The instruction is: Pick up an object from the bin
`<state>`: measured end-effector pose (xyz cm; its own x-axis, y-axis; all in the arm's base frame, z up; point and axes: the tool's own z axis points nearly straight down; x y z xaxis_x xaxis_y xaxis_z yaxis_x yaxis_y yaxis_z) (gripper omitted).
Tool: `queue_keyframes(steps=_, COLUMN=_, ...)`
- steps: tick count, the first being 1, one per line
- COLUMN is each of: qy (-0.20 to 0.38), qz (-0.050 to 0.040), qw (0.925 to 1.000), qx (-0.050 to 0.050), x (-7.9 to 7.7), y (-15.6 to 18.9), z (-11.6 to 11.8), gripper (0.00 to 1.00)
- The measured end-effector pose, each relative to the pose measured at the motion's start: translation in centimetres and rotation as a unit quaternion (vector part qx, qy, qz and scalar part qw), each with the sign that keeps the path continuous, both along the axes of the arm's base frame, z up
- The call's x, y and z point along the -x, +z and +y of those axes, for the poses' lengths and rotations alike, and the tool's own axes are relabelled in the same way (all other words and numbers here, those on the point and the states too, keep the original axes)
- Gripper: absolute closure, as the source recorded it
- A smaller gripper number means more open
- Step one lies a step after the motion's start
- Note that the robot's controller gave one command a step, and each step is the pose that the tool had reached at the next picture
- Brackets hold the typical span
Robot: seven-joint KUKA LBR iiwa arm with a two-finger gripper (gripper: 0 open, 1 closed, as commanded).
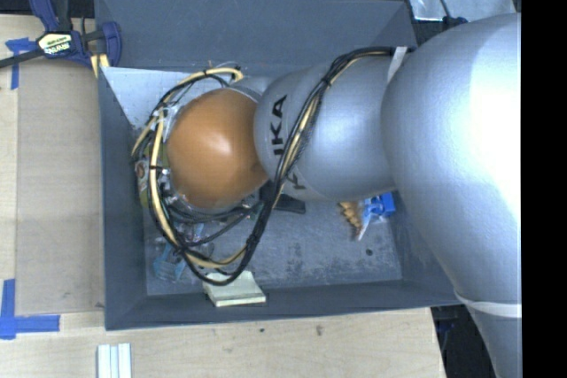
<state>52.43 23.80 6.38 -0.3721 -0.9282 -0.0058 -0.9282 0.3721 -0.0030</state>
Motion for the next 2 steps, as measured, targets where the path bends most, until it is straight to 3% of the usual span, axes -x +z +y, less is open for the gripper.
queue_keyframes(steps=2, qy=0.022, qz=0.0005, qw=0.9998, qx=0.0, x=-0.05, y=0.9, z=-0.09, gripper=1.0)
